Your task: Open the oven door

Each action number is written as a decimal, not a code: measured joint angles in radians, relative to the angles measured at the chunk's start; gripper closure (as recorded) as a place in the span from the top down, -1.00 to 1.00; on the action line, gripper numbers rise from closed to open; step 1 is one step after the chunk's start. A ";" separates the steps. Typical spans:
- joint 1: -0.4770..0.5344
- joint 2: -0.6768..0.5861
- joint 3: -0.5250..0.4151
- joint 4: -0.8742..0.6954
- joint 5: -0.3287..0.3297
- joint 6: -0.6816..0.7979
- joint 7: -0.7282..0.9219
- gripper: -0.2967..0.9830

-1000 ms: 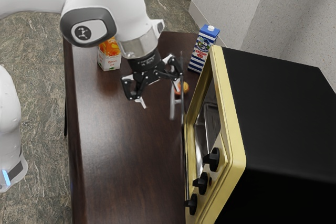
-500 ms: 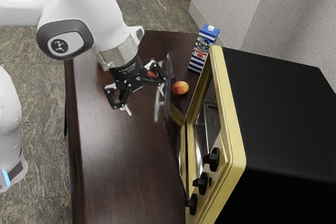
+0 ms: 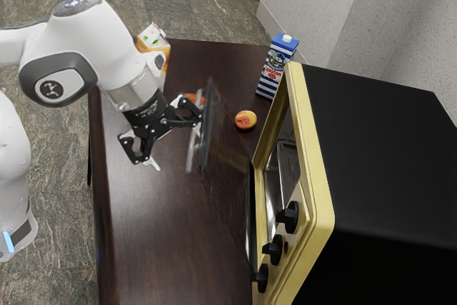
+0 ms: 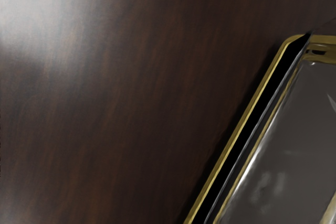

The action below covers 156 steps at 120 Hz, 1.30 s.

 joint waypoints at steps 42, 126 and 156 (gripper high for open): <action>0.043 -0.167 -0.074 -0.070 -0.150 -0.041 -0.001 0.53; -0.183 0.390 0.290 0.557 0.237 -0.355 -0.294 0.53; -0.470 0.825 0.746 0.784 0.670 -0.463 -0.447 0.54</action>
